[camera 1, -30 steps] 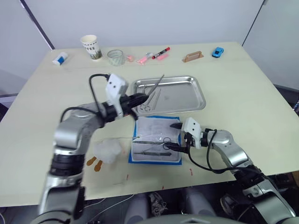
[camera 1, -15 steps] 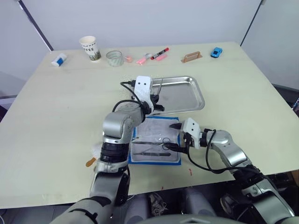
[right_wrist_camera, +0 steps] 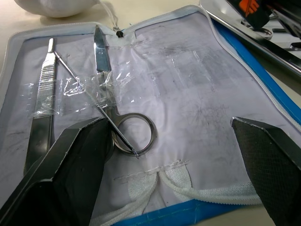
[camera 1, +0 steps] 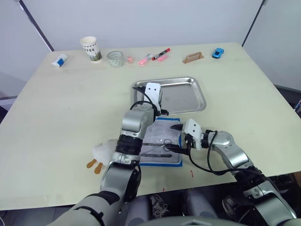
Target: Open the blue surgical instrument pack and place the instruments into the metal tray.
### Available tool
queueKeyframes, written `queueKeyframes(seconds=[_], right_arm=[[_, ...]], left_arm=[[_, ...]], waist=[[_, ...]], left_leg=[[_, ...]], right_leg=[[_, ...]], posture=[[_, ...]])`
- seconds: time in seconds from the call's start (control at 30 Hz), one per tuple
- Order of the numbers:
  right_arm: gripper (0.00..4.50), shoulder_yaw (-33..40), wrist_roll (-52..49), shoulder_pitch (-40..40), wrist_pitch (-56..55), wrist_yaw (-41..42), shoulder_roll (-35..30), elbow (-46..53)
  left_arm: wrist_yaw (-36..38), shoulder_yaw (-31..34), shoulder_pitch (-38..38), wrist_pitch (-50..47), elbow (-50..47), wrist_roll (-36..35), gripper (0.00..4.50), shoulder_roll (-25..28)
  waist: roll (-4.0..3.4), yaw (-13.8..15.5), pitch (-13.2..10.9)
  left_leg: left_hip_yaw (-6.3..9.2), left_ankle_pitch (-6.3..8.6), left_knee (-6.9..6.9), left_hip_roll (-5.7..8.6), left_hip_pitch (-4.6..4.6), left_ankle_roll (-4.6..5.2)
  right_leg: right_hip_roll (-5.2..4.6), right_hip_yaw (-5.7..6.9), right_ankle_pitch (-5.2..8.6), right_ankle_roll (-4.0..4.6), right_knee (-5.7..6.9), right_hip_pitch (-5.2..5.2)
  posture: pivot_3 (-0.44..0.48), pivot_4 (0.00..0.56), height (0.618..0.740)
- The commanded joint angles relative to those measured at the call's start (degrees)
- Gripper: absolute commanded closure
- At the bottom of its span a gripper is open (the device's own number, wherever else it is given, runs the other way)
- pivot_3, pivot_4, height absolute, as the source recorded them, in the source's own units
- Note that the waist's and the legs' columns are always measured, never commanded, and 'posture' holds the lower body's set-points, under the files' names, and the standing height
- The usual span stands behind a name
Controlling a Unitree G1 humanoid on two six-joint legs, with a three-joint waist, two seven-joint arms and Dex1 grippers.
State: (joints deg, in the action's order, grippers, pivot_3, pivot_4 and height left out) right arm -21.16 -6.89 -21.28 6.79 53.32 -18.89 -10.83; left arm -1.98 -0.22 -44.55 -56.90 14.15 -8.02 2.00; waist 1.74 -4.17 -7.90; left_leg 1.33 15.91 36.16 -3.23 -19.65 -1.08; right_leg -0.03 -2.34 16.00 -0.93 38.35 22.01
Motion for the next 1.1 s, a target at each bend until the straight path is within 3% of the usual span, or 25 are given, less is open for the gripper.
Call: queueKeyframes(seconds=[0.03,0.23,0.27,0.3,0.43,0.53,0.67,0.87,1.1], right_arm=[[0.0,-4.76,6.96,3.87,3.63,-3.01,-0.58,-8.56],[0.0,-4.77,6.92,4.02,3.65,-3.18,-0.42,-8.53],[0.0,-4.77,6.9,4.04,3.64,-3.16,-0.43,-8.53],[0.0,-4.77,6.9,4.05,3.62,-3.13,-0.44,-8.53],[0.0,-4.81,6.88,4.05,3.52,-3.04,-0.41,-8.65],[0.0,-4.82,6.87,4.02,3.49,-3.03,-0.38,-8.7],[0.0,-4.75,6.79,4.06,3.54,-3.03,-0.36,-8.74],[0.0,-4.76,6.79,3.97,3.65,-3.11,-0.18,-8.8],[0.0,-4.64,6.85,3.8,3.51,-3.27,0.02,-9.17]], left_arm=[[1.41,0.16,-1.05,0.78,-0.02,-0.16,4.44,-0.56],[1.66,0.28,-0.72,1.14,-0.26,0.34,4.44,-0.88],[1.18,0.31,-0.63,1.29,-0.45,0.72,3.66,-0.9],[1.07,0.2,-0.57,1.46,-0.63,0.95,3.5,-0.83],[1.46,-0.2,-0.01,0.72,-2.46,1.05,1.49,-0.81],[2.31,-0.75,0.53,0.56,-4.83,0.94,0.5,-0.48],[3.0,-0.77,0.58,0.69,-8.28,1.25,0.5,0.88],[9.69,-2.17,0.14,2.63,-13.75,-0.37,0.5,4.94],[35.73,-1.47,3.69,15.99,-14.35,-8.58,0.5,17.55]], waist=[[0.0,-0.01,0.0],[0.0,-0.01,0.0],[0.0,-0.01,0.0],[0.0,-0.01,0.0],[0.0,-0.02,0.0],[0.0,-0.04,0.0],[0.0,-0.09,-0.01],[0.03,-0.12,-0.01],[0.0,-0.61,-0.02]], left_leg=[[-0.02,-0.01,-0.03,0.0,0.01,-0.02],[0.0,-0.05,-0.1,-0.04,0.01,-0.08],[0.0,-0.05,-0.11,-0.08,0.02,-0.09],[0.02,-0.06,-0.13,-0.1,0.03,-0.1],[0.04,-0.08,-0.16,-0.1,0.04,-0.14],[0.08,-0.15,-0.27,-0.17,0.07,-0.27],[-0.08,-0.27,-0.38,-0.46,0.09,-0.47],[-1.08,-0.57,-0.79,-1.02,0.28,-0.99],[-1.27,-0.66,-0.96,-1.13,0.34,-1.15]], right_leg=[[0.0,0.0,0.0,0.0,0.0,0.0],[-0.01,-0.01,0.0,0.0,0.0,0.0],[-0.02,0.0,0.0,0.0,0.0,0.0],[-0.02,0.0,0.0,-0.01,0.0,0.0],[-0.02,0.0,0.0,-0.01,0.0,0.0],[-0.04,0.0,0.0,-0.01,0.0,0.0],[-0.05,0.0,0.0,-0.01,0.0,0.0],[-0.07,0.01,0.01,-0.01,-0.04,0.01],[-0.05,0.01,0.01,-0.01,-0.06,0.02]], posture=[[0.0,0.15,0.74],[0.0,0.15,0.74],[0.0,0.15,0.74],[0.0,0.15,0.74],[0.0,0.15,0.74],[0.0,0.15,0.74],[0.0,0.15,0.74],[0.0,0.15,0.74],[0.0,0.15,0.74]])
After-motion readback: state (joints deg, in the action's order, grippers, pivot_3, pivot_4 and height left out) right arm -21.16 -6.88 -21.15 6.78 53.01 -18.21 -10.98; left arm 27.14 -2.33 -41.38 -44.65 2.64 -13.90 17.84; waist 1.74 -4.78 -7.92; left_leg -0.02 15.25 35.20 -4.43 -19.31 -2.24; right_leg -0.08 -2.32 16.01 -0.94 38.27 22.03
